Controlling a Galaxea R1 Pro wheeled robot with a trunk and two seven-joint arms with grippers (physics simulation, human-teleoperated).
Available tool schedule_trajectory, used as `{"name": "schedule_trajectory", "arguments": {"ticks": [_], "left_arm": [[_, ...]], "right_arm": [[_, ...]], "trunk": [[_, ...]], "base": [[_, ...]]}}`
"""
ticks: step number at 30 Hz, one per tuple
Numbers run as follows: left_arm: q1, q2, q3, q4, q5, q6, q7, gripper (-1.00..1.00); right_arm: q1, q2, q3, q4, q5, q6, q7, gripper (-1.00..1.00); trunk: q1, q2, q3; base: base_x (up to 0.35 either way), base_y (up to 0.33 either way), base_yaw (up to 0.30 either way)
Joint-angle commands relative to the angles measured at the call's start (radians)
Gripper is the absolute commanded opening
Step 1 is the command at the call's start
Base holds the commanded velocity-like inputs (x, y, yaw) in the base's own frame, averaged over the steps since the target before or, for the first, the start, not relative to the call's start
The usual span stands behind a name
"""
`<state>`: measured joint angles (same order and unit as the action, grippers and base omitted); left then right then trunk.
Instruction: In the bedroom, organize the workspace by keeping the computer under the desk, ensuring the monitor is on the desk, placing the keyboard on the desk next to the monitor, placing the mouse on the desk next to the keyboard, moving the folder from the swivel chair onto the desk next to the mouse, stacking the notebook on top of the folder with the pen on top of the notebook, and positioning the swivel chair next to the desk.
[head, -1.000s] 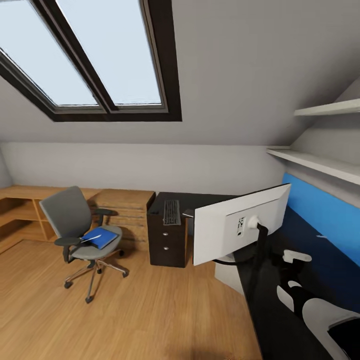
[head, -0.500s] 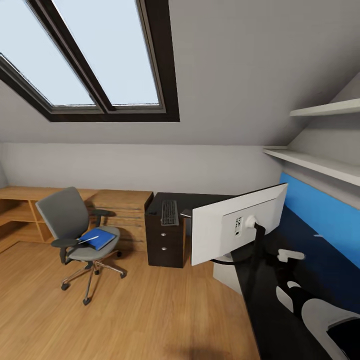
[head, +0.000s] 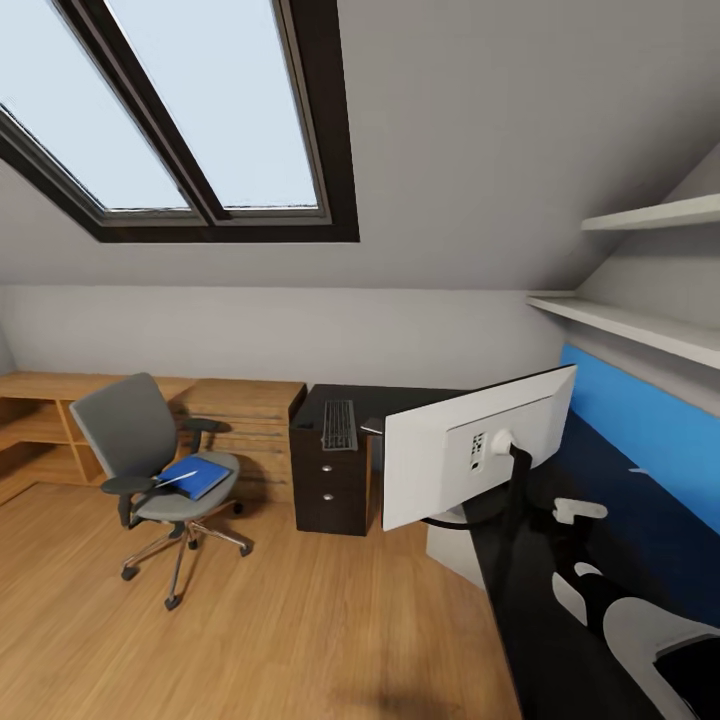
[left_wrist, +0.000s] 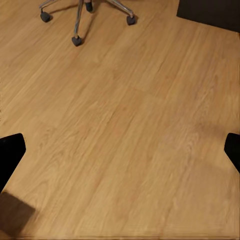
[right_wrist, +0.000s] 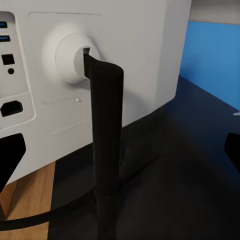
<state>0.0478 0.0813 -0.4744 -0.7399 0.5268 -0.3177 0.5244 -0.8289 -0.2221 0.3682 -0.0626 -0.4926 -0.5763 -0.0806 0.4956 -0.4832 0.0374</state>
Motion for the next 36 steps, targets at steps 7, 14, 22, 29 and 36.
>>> {"name": "schedule_trajectory", "arguments": {"ticks": [7,14,22,29,36], "left_arm": [[0.000,0.003,-0.004,0.000,0.014,0.073,0.008,1.00],[0.000,0.003,0.010,0.002,0.016,0.081,0.008,1.00],[0.000,0.002,0.011,0.002,0.015,0.082,0.008,1.00],[0.000,0.002,0.011,0.002,0.013,0.082,0.008,1.00],[0.000,0.002,0.011,0.002,0.013,0.080,0.008,1.00]], "right_arm": [[0.000,0.000,0.008,0.000,-0.003,0.000,-0.007,1.00],[-0.001,0.001,0.009,0.002,-0.003,-0.005,-0.007,1.00],[0.000,0.001,0.009,0.004,-0.003,-0.002,-0.008,1.00],[0.000,0.003,0.009,0.004,-0.002,-0.003,-0.007,1.00],[0.000,0.005,0.010,0.004,-0.001,0.000,-0.007,1.00]], "trunk": [[0.027,-0.050,-0.022],[0.054,-0.099,-0.044],[0.085,-0.155,-0.069],[0.112,-0.204,-0.091],[0.138,-0.253,-0.113]], "base": [[0.000,0.000,0.000],[0.000,0.000,0.000],[0.000,0.000,0.000],[0.000,0.000,0.000],[0.000,0.000,0.000]]}}
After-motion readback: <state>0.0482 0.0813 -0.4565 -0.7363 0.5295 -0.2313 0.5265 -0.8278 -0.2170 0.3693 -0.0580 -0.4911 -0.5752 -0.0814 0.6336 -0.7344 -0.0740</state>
